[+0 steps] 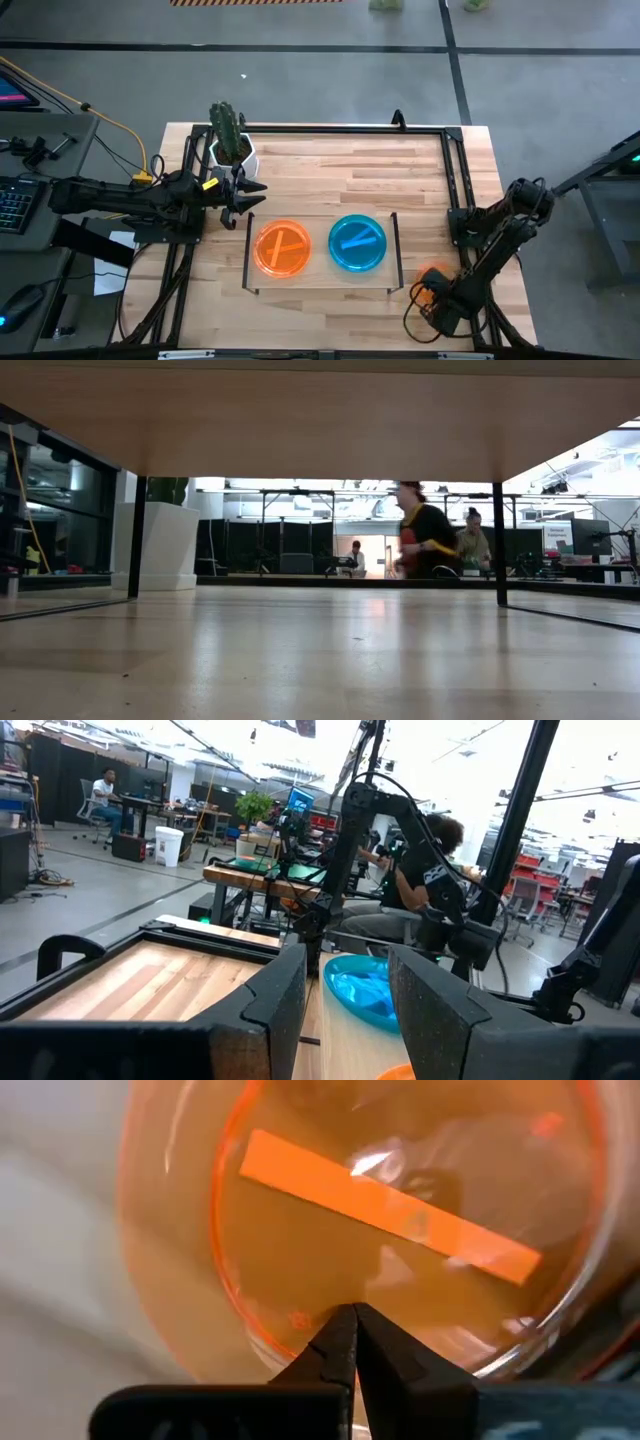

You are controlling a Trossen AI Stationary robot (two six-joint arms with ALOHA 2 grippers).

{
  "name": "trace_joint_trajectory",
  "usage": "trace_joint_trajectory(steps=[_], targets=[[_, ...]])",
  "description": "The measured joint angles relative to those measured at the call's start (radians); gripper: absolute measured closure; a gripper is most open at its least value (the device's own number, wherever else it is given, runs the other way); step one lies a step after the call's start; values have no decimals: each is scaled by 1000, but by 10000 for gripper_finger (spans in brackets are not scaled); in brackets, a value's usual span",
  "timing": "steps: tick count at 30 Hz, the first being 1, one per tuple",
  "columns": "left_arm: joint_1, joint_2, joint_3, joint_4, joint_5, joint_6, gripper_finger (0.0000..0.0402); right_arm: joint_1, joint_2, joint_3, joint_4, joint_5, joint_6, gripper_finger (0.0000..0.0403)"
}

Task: Place and stack plates onto a shelf
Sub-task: Stack the orange transparent plate on top of the orange transparent plate

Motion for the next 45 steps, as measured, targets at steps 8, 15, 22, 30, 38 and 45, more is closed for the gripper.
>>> trace_joint_trajectory(steps=[8, 15, 22, 30, 38, 45], targets=[[0, 0, 0, 0, 0, 0, 266, 0, 12, -12, -186, 133, 189, 403], [0, 0, 0, 1, 0, 1, 266, -37, 15, -16, -232, 214, 206, 403], [0, 0, 0, 1, 0, 8, 266, -104, 15, -15, -271, 275, 122, 403], [0, 0, 0, 1, 0, 8, 266, -155, 13, -16, -343, 357, 67, 403], [0, 0, 0, 1, 0, 9, 266, -177, 7, -142, -228, 372, 52, 403], [0, 0, 0, 2, -8, 26, 266, -193, 6, -164, -246, 402, 116, 403]])
